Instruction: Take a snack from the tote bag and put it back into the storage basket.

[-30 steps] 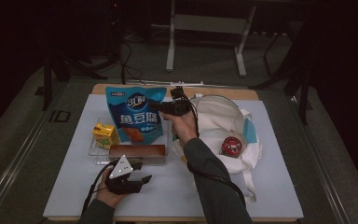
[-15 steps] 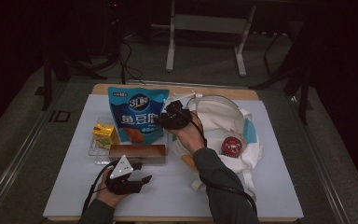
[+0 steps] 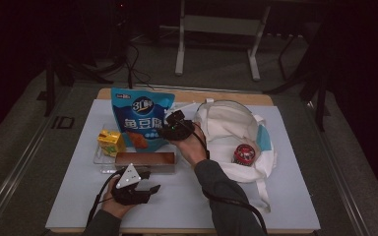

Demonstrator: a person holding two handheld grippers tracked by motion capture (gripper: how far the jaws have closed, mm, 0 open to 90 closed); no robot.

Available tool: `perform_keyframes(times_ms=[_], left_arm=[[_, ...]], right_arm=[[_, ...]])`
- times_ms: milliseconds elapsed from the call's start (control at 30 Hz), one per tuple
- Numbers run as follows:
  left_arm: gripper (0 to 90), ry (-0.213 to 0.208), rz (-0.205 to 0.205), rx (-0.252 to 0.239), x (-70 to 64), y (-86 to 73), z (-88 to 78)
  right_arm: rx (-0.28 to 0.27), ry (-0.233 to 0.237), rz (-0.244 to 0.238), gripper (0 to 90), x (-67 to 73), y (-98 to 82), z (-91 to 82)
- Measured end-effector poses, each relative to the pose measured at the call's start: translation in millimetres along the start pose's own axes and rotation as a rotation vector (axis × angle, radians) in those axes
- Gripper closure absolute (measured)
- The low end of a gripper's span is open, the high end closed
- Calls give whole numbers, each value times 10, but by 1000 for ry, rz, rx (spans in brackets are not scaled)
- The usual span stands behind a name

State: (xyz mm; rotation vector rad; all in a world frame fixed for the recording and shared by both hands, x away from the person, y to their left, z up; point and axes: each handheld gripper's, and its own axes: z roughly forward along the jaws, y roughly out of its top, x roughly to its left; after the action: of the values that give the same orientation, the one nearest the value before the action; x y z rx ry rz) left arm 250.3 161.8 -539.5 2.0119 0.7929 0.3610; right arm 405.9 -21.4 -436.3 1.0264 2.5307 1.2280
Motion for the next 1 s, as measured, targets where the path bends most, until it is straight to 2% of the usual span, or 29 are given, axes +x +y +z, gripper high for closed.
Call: perform_keyframes(times_ms=[200, 267, 333, 400, 667, 1000], left_arm=[[384, -1, 0, -1, 1, 0, 0], [384, -1, 3, -1, 2, 0, 1], [383, -1, 3, -2, 2, 0, 0], [383, -3, 3, -2, 2, 0, -1], [382, -4, -1, -2, 9, 0, -4], [381, -4, -3, -2, 7, -1, -2]], right_arm=[[-14, 38, 13, 713, 94, 36, 113], [-15, 63, 11, 705, 164, 67, 182], [-14, 42, 2, 692, 208, 91, 208], [-10, 44, 2, 681, 207, 101, 218], [4, 23, -36, 612, 183, 82, 161], [-3, 33, -37, 586, 137, 75, 9]])
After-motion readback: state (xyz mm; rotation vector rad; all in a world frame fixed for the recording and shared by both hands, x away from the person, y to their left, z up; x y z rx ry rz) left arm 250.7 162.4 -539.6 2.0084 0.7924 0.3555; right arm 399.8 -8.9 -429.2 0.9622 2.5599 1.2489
